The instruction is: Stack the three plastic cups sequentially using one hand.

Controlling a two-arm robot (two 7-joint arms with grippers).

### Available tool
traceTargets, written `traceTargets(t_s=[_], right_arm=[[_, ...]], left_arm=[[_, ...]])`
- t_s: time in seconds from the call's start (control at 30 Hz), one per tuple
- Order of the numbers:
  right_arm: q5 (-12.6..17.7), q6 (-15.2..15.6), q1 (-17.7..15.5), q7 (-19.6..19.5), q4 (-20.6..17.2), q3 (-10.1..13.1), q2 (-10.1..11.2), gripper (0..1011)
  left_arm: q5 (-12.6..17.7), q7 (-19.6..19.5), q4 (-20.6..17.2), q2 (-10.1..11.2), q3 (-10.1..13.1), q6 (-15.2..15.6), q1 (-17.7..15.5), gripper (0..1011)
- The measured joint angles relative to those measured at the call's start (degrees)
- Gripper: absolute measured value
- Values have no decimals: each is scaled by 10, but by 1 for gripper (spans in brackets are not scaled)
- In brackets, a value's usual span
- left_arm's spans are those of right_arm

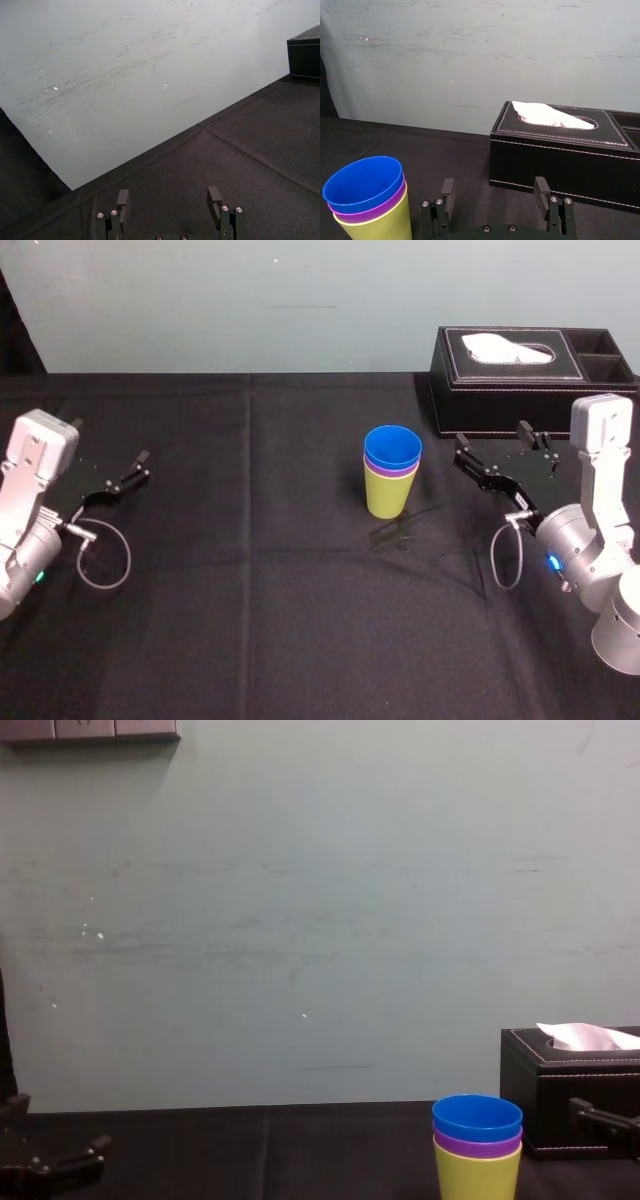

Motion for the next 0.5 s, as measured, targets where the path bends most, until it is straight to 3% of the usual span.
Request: traceTargets(t_s=[0.5], right_arm=[[1,0,-1,-2,-1,0,0,1000]], left_arm=[[0,0,0,0,0,0,0,1011]])
